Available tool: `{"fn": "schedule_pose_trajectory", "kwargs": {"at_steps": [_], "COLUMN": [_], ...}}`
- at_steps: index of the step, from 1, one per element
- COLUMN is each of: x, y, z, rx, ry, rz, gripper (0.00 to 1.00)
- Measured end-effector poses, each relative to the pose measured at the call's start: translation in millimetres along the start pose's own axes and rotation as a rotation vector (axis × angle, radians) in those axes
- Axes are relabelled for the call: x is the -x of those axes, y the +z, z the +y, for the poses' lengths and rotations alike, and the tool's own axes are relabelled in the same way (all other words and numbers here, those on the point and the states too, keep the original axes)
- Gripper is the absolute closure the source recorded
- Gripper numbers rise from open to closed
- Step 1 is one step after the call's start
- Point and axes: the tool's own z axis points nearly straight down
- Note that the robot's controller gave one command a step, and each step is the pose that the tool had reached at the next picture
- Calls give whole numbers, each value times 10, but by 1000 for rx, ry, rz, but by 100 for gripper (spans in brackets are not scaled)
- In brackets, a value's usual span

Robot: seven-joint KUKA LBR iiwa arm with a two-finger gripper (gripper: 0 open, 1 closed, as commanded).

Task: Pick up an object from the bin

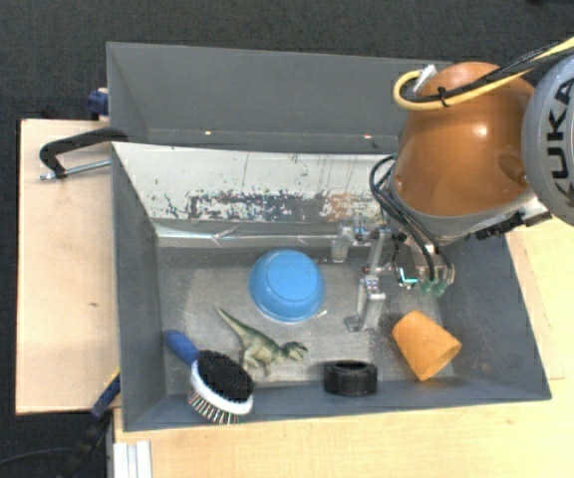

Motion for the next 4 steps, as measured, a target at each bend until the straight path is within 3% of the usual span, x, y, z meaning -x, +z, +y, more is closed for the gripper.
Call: {"fn": "schedule_pose_trajectory", "kwargs": {"at_steps": [1, 2, 3, 4], "x": [-74, -35, -103, -20], "y": [1722, 1381, 1390, 1687], "z": [786, 707, 1080, 831], "rx": [-1, 3, 5, 4], "ry": [48, 199, 358, 445], "rz": [3, -13, -10, 0], "gripper": [0, 0, 0, 0]}}
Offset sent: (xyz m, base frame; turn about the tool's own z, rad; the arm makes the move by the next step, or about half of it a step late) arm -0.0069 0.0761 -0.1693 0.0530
